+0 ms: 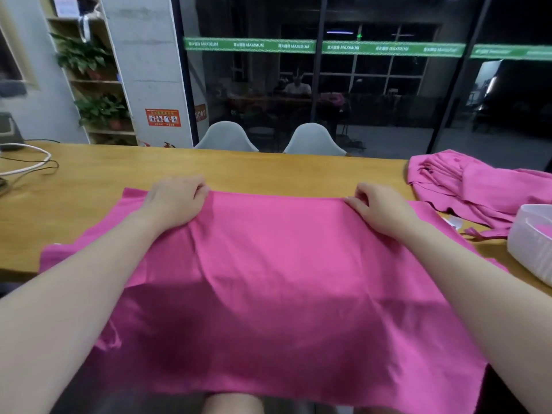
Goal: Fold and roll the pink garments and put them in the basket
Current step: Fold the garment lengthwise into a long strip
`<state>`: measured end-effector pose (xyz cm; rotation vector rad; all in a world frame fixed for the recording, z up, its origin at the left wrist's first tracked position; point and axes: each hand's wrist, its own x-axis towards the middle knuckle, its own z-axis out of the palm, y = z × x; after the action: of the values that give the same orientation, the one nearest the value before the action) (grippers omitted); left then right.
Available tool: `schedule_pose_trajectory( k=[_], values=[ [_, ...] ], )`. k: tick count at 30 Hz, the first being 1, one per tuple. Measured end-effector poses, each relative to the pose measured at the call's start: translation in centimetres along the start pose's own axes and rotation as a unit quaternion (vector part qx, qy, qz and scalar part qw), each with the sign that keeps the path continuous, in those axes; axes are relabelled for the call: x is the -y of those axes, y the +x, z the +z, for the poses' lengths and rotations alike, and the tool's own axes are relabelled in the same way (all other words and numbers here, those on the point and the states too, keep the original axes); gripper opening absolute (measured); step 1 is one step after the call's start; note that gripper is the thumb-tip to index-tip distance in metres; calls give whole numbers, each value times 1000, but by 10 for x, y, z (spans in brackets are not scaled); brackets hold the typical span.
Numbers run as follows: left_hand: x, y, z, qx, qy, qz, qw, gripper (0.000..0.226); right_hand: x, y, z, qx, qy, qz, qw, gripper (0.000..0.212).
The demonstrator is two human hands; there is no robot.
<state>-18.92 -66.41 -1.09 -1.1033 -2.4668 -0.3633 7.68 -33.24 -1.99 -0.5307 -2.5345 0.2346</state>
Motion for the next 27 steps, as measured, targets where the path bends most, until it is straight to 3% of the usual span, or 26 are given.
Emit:
schedule_pose_trajectory(
  k=[6,12,27],
  values=[
    [6,30,41,35,32,10,999,28,-17,32,39,67,-46,16,997,33],
    [19,30,88,38,-8,-21,999,28,-36,34,75,69,9,37,997,31],
    [6,-21,62,50,-27,-23,998,24,-31,-2,68,53,33,43,997,30]
  ],
)
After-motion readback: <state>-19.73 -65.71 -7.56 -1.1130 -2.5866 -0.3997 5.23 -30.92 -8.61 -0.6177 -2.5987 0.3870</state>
